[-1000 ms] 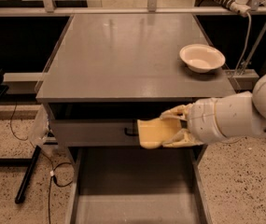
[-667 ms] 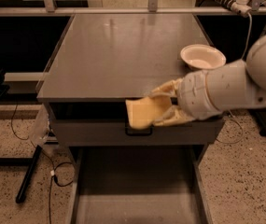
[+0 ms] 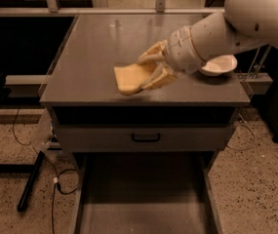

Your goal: Pick sponge from middle drawer and place on counter

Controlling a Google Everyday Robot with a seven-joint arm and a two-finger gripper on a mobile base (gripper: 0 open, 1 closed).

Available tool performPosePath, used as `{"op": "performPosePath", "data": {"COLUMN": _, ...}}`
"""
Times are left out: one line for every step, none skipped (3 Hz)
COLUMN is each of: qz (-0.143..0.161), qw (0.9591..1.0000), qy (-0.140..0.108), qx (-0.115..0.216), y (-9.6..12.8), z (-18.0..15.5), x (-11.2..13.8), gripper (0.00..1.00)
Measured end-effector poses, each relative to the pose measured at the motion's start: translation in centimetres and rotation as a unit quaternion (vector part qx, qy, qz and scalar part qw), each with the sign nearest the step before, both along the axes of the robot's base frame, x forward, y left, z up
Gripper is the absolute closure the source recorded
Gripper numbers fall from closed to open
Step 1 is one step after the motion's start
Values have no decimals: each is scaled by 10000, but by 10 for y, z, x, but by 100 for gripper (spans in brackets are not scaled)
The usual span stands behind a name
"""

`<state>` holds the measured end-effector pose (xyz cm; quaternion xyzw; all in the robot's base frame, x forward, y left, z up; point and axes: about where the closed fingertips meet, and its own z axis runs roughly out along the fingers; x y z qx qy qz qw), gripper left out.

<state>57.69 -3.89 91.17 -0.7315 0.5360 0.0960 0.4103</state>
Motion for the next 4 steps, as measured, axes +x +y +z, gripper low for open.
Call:
{"op": "performPosePath", "data": {"qz": -493, "qw": 9976, "qy": 242, "qx": 412, "y": 1, "z": 16, "x": 42, "gripper": 100}}
{"op": "performPosePath", "data": {"qz": -1370, "qw": 9871, "qy": 247, "qx": 795, "y": -12, "z": 29, "x": 73, "gripper": 100}}
{"op": "performPosePath", "data": {"qz": -2062, "qw": 9739, "qy": 241, "qx": 918, "y": -31, "z": 25, "x": 90, "gripper": 100}}
{"op": "performPosePath", "data": {"qz": -2565, "qw": 9616, "qy": 365, "qx": 911, "y": -49, "z": -1, "x": 102, "gripper": 100}}
